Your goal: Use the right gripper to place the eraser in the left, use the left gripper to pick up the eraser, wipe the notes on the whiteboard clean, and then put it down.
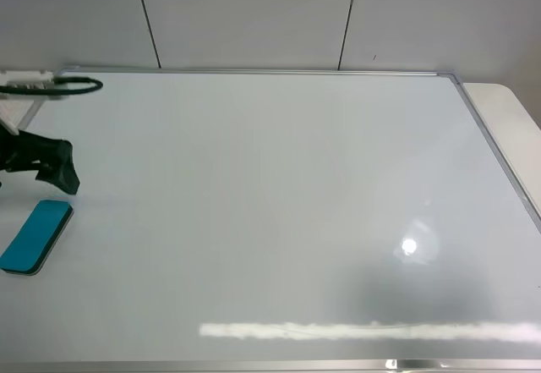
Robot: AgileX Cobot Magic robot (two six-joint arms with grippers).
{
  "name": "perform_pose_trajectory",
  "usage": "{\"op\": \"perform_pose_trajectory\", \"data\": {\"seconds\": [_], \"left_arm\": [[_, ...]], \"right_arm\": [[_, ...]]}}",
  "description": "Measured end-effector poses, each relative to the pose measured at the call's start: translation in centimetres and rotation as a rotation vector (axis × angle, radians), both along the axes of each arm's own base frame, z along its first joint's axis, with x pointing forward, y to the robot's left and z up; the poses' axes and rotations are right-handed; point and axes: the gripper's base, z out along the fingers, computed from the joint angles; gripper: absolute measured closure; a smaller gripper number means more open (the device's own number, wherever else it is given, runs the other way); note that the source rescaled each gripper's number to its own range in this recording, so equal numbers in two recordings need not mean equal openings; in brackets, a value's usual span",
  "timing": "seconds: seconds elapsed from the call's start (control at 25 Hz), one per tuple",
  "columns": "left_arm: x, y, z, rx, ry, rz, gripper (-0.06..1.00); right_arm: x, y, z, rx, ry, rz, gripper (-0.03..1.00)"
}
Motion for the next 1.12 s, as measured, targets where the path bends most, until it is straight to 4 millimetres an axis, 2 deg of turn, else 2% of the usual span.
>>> {"op": "perform_pose_trajectory", "data": {"seconds": [0.2,0.48,0.76,0.92,1.12], "left_arm": [[-2.7,0.2,6.1,0.029,-0.298,-0.015,-0.05],[-7.9,0.3,11.6,0.058,-0.573,-0.027,-0.05],[-13.9,0.3,14.3,0.067,-0.726,-0.027,-0.05],[-17.6,0.3,14.8,0.064,-0.778,-0.022,-0.05],[-21.9,0.2,14.5,0.038,-0.814,-0.022,-0.06]], "right_arm": [[0.0,0.0,0.0,0.0,0.0,0.0,-0.02],[0.0,0.0,0.0,0.0,0.0,0.0,-0.02],[0.0,0.0,0.0,0.0,0.0,0.0,-0.02],[0.0,0.0,0.0,0.0,0.0,0.0,-0.02],[0.0,0.0,0.0,0.0,0.0,0.0,-0.02]]}}
